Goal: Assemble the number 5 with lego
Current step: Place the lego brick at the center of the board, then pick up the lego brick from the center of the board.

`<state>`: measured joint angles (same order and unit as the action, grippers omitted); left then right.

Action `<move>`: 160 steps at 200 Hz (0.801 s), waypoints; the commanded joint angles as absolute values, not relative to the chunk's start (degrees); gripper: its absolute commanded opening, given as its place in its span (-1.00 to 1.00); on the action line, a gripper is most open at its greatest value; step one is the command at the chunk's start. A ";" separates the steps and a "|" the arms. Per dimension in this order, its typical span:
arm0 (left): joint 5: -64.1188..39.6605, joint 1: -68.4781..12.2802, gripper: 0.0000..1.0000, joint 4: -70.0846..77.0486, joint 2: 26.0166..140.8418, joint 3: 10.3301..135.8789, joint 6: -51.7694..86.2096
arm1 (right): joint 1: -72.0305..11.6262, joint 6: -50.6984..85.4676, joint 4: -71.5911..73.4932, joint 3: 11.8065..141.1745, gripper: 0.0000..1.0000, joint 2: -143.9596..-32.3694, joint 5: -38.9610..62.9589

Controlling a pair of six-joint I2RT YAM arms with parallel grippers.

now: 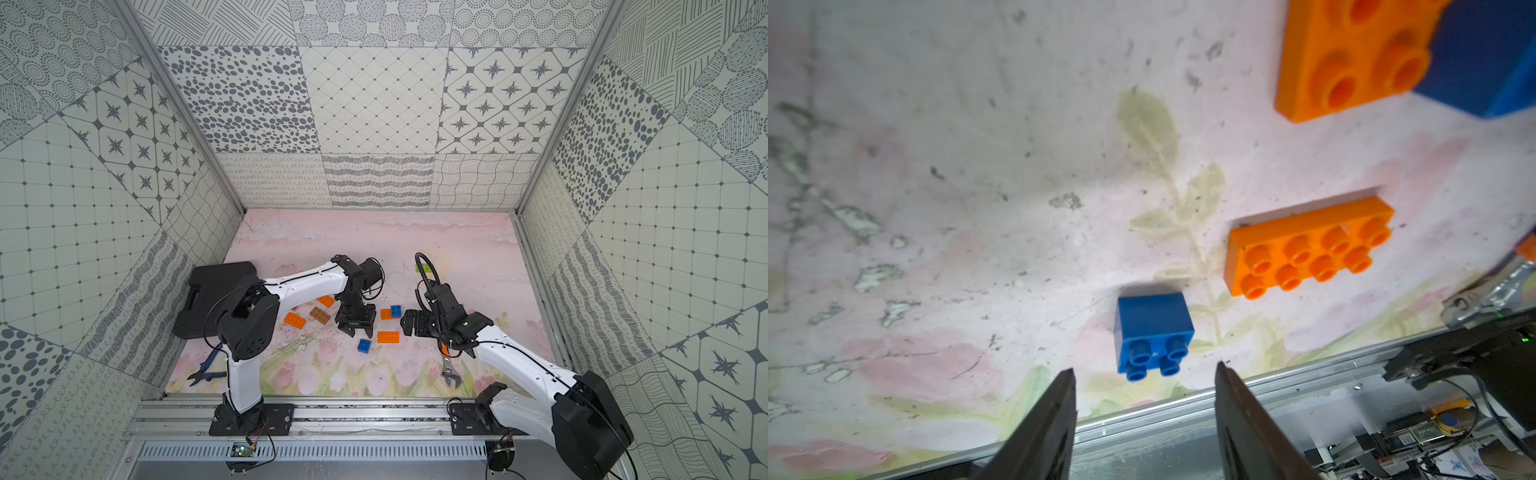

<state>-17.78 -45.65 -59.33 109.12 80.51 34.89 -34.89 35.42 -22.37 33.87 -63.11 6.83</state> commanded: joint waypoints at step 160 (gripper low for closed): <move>2.37 -57.22 0.05 -42.99 103.96 69.46 45.89 | -30.17 41.38 -16.37 34.54 0.98 -63.22 10.67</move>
<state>-1.96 -56.93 -42.04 101.51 66.92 45.50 -30.44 40.14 -19.42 34.06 -63.09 9.23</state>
